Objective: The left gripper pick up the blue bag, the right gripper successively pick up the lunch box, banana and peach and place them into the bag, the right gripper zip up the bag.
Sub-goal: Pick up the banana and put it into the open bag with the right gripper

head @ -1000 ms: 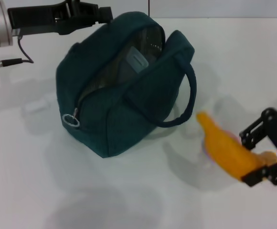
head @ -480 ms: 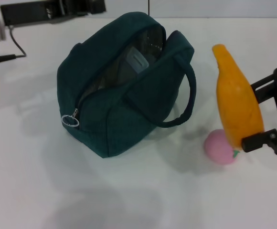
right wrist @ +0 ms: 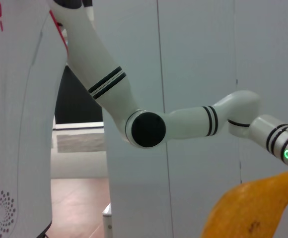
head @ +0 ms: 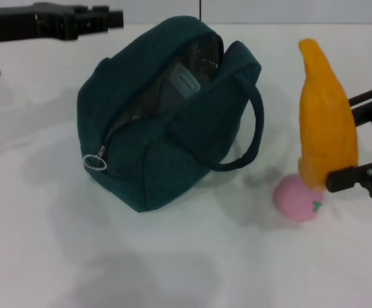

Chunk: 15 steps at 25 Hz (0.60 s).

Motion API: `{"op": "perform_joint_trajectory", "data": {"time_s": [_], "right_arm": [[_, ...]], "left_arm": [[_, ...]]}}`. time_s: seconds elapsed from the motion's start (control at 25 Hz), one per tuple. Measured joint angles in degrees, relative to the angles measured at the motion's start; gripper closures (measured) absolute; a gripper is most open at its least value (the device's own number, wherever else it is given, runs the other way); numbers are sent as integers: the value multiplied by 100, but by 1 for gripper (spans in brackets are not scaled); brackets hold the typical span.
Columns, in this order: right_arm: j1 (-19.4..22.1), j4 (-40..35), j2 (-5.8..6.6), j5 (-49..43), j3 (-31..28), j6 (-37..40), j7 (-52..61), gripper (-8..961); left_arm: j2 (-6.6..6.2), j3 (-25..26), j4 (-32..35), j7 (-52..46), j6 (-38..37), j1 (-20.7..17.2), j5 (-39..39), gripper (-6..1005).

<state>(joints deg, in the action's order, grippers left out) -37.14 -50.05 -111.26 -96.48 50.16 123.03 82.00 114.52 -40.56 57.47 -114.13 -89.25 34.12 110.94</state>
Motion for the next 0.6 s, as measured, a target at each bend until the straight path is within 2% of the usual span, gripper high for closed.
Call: {"op": "perform_joint_trajectory", "data": {"time_s": [0.16,0.28,0.48,0.6], "right_arm": [[51,128,33,3,-32,-1,-3,509],[117,161,32,8,-63,-1,-4,509],[221,173,50,11,-97,0,8,509],[294,176,57,14,-99,2,0,509]], "left_arm": [[-70,-229,59,-16,-4,134,374,611],[-67,-313,33,-34,-7,263,562,530],[-49,-584,49,-369,-30,400,708,294],[-56,-666,56,-582,-31,510,903,187]]}}
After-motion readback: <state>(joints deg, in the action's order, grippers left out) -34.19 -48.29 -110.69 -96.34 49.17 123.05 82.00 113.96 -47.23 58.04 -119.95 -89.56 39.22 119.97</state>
